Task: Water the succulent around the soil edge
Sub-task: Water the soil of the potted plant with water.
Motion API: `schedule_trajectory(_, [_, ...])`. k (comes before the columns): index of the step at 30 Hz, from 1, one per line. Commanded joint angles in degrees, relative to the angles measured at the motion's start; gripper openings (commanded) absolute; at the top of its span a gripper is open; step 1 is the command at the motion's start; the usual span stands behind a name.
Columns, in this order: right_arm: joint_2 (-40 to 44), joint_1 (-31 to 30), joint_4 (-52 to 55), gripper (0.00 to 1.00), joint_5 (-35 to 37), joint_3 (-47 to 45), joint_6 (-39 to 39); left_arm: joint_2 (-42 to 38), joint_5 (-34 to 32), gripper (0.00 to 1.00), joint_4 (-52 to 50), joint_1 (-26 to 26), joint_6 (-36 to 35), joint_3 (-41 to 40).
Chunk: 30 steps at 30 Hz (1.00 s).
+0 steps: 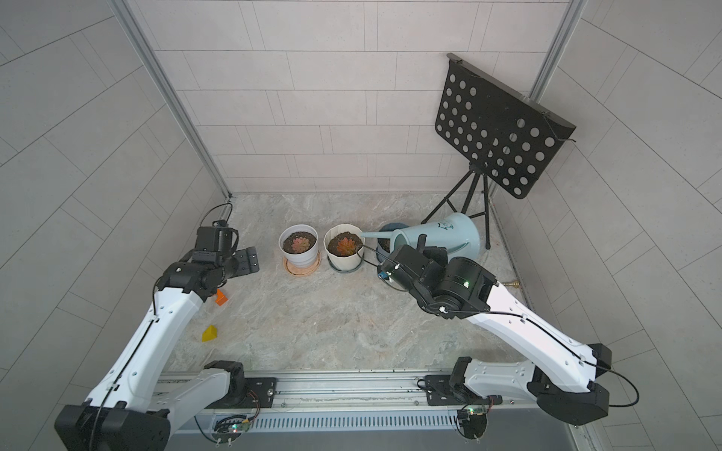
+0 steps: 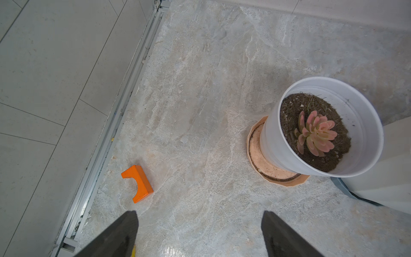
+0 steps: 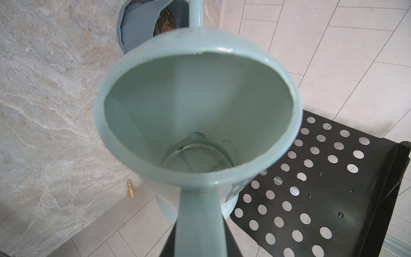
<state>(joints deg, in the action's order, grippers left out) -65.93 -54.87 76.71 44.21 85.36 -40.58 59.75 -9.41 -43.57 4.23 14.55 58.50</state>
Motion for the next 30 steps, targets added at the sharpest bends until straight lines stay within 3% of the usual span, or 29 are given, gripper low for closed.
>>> schedule_trajectory(1, [-0.1, -0.4, 0.3, 0.00, 3.5, 0.2, 0.9, -0.9, 0.2, 0.94, 0.0, -0.4, 0.2, 0.4])
schedule_trajectory(30, [-4.4, 0.5, -4.3, 0.00, 3.0, 0.2, -1.7, -1.0, 0.5, 0.94, 0.0, -0.4, 0.3, 0.4])
